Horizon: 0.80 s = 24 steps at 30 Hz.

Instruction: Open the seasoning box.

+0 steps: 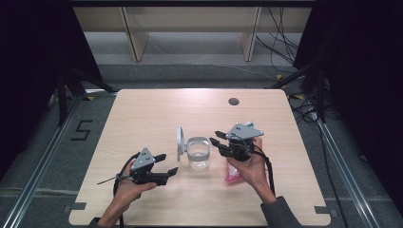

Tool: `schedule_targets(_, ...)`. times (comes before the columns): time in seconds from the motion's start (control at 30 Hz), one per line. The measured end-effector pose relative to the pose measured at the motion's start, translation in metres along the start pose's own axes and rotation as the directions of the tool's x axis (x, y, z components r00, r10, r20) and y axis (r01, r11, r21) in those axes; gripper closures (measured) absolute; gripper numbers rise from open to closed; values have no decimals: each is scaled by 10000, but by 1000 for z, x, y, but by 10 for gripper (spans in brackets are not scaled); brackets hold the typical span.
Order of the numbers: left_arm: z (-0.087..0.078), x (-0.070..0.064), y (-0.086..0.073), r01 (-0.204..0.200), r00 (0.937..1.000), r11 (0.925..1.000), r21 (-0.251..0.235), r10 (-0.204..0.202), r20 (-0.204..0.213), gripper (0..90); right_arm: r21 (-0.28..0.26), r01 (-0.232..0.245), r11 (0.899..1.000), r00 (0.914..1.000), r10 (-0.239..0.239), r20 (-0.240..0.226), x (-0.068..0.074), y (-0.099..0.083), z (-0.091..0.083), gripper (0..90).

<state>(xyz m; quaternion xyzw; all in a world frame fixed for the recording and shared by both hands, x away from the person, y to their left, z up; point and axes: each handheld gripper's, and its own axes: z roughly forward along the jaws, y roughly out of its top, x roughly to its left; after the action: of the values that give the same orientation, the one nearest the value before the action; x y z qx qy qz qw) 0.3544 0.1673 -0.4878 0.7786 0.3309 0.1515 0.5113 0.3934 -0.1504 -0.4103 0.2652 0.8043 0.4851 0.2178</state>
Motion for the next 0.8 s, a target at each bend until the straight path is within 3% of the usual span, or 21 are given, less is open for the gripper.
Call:
schedule_targets(0.13,-1,0,0,-47,10000,10000,41,47,-43,287,-89,-127,9999,9990,131,424,-13,-10,-9,605)
schedule_targets(0.17,-1,0,0,-37,10000,10000,52,37,-23,285,156,-588,9981,9975,581,400,-15,-12,-14,592)
schedule_targets(0.2,-1,1,0,-100,9999,9999,100,100,38,284,-13,-457,9990,9973,457,568,-18,-14,-15,580)
schedule_targets(0.3,-1,1,0,-77,10000,9999,92,76,60,281,-35,-878,9961,9929,878,797,-26,-21,-21,540)
schedule_targets(0.33,-1,2,0,-241,9997,9996,124,240,44,280,-7,-658,9978,9947,656,786,-30,-23,-23,521)
schedule_targets(0.37,0,0,-1,-15,10000,9999,152,15,2,279,174,-1232,9922,9889,1213,858,-31,-27,-26,501)
schedule_targets(0.43,0,0,-1,-113,9999,9998,153,112,75,277,198,-1585,9872,9831,1560,955,-34,-32,-28,474)
schedule_targets(0.53,1,1,0,-270,9996,9994,199,267,122,276,158,-1635,9864,9819,1611,996,-44,-41,-31,434)
schedule_targets(0.63,0,0,0,-275,9996,9995,167,273,95,275,298,-1829,9827,9761,1779,1247,-48,-48,-36,412)
schedule_targets(0.67,0,0,0,-267,9996,9995,153,265,132,275,388,-2071,9776,9707,2004,1324,-48,-51,-37,404)
schedule_targets(0.7,0,0,0,-269,9996,9995,155,267,125,276,299,-1916,9810,9727,1858,1394,-53,-54,-37,396)
schedule_targets(0.8,0,0,0,-243,9996,9996,152,241,133,275,323,-2172,9756,9660,2100,1510,-57,-60,-39,376)
